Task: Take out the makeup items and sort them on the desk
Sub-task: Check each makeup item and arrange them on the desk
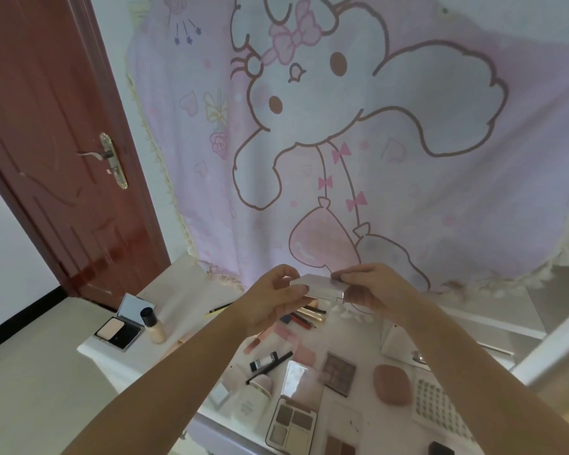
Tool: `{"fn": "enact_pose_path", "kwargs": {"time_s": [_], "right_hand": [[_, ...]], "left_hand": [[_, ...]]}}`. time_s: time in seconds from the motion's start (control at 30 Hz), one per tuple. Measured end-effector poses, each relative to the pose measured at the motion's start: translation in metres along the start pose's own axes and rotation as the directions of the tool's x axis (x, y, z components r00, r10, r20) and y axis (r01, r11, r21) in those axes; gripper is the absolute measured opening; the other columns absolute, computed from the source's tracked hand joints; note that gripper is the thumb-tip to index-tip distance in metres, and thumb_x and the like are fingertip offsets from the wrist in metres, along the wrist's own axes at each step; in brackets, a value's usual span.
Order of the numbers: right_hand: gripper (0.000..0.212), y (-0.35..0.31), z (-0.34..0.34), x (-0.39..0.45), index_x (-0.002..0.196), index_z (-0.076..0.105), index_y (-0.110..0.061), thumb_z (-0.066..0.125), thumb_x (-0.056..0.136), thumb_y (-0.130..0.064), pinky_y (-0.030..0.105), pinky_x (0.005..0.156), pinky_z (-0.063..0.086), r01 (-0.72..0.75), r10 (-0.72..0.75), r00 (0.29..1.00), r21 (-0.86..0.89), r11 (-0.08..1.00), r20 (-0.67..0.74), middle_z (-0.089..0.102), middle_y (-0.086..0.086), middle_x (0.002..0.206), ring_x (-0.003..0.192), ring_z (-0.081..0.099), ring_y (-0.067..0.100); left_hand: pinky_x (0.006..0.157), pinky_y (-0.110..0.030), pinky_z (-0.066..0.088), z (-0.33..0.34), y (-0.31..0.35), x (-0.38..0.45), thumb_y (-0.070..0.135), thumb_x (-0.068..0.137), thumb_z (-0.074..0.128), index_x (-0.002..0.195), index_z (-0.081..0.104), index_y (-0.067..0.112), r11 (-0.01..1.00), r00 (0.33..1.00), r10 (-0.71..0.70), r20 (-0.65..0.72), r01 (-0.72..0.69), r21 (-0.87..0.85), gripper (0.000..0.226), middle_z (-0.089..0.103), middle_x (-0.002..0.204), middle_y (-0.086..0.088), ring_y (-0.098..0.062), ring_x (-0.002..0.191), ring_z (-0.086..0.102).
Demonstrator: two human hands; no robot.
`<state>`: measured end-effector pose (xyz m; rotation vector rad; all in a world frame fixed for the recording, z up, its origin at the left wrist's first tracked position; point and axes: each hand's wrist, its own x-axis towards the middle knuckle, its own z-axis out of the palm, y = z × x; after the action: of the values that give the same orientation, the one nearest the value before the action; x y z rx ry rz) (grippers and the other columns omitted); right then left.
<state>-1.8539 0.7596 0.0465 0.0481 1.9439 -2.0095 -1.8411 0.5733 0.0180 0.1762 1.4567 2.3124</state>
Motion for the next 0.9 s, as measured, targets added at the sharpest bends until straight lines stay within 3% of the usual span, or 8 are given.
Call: {"fn": "enact_pose_path", "kwargs": {"time_s": [0.13,0.23,0.4,0.5,0.57,0.67,0.77,0.9], "right_hand": [[0.017,0.003,0.003,-0.002,0.108,0.054,-0.006,0.050,0.091,-0.008,0.011,0.054,0.052,0.020,-0.020,1.000,-0.031,0.999,-0.022,0.059,0.006,0.089,0.074,0.060,0.015],[0.021,0.011,0.003,-0.001,0.107,0.048,-0.010,0.052,0.089,-0.001,0.013,0.052,0.053,0.005,-0.001,0.998,0.067,0.998,-0.067,0.057,0.006,0.086,0.073,0.060,0.016],[0.010,0.015,-0.005,0.000,0.095,0.056,0.000,0.049,0.088,0.005,0.017,0.047,0.053,-0.014,0.031,0.989,0.119,0.993,-0.144,0.056,0.008,0.074,0.056,0.061,0.012],[0.010,0.011,-0.013,-0.001,0.085,0.053,-0.001,0.047,0.091,0.002,0.016,0.040,0.047,-0.069,0.069,0.989,0.001,0.998,-0.133,0.053,0.012,0.067,0.039,0.056,0.009],[0.014,0.007,-0.011,-0.001,0.078,0.051,-0.003,0.048,0.091,0.001,0.016,0.038,0.044,-0.076,0.064,0.992,-0.111,0.991,-0.107,0.053,0.012,0.066,0.037,0.055,0.009],[0.015,0.002,-0.006,-0.001,0.075,0.053,-0.005,0.051,0.090,-0.002,0.018,0.045,0.044,-0.058,0.037,0.994,-0.216,0.975,-0.100,0.054,0.009,0.065,0.042,0.053,0.011],[0.006,-0.001,-0.004,-0.002,0.088,0.056,-0.003,0.053,0.090,-0.006,0.018,0.057,0.052,0.017,-0.034,0.995,-0.186,0.982,-0.089,0.057,0.007,0.072,0.055,0.059,0.013],[0.024,0.006,-0.005,-0.002,0.108,0.046,-0.013,0.056,0.088,-0.005,0.025,0.077,0.055,0.093,-0.104,0.993,-0.154,0.984,-0.064,0.055,0.000,0.091,0.079,0.061,0.016]], "left_hand": [[0.061,-0.018,0.053,0.004,-0.005,0.002,-0.015,0.082,0.052,0.088,0.047,0.014,0.979,0.990,0.095,-0.105,-0.074,0.192,0.030,0.062,0.090,0.000,-0.010,0.065,0.065],[0.058,-0.025,0.054,0.011,-0.011,0.003,-0.013,0.073,0.066,0.104,0.044,0.018,0.917,0.970,0.175,-0.167,-0.099,0.388,0.049,0.064,0.088,0.000,-0.011,0.067,0.066],[0.071,-0.020,0.054,0.010,-0.010,0.004,-0.007,0.078,0.064,0.114,0.046,0.024,0.943,0.987,0.119,-0.104,-0.080,0.323,0.051,0.059,0.107,0.009,-0.011,0.085,0.066],[0.063,-0.019,0.057,0.007,-0.001,0.004,0.001,0.090,0.051,0.098,0.057,0.010,1.000,0.989,-0.011,-0.144,0.014,0.015,0.013,0.071,0.079,-0.004,-0.015,0.067,0.070],[0.048,-0.015,0.054,0.010,0.004,0.004,0.008,0.094,0.045,0.087,0.057,0.004,0.989,0.981,-0.144,-0.130,0.138,-0.054,0.014,0.068,0.063,-0.009,-0.014,0.052,0.067],[0.043,-0.014,0.051,0.016,0.005,0.006,0.006,0.092,0.048,0.081,0.055,0.000,0.971,0.965,-0.219,-0.143,0.230,0.065,0.014,0.059,0.063,-0.009,-0.010,0.044,0.063],[0.045,-0.015,0.053,0.019,0.002,0.007,-0.001,0.091,0.049,0.087,0.056,-0.002,0.980,0.966,-0.176,-0.188,0.191,0.065,0.008,0.059,0.076,-0.013,-0.010,0.048,0.065],[0.052,-0.019,0.057,0.019,-0.002,0.006,-0.005,0.087,0.053,0.107,0.050,0.004,0.993,0.972,-0.077,-0.222,0.095,0.069,0.022,0.062,0.088,-0.014,-0.013,0.055,0.068]]}}
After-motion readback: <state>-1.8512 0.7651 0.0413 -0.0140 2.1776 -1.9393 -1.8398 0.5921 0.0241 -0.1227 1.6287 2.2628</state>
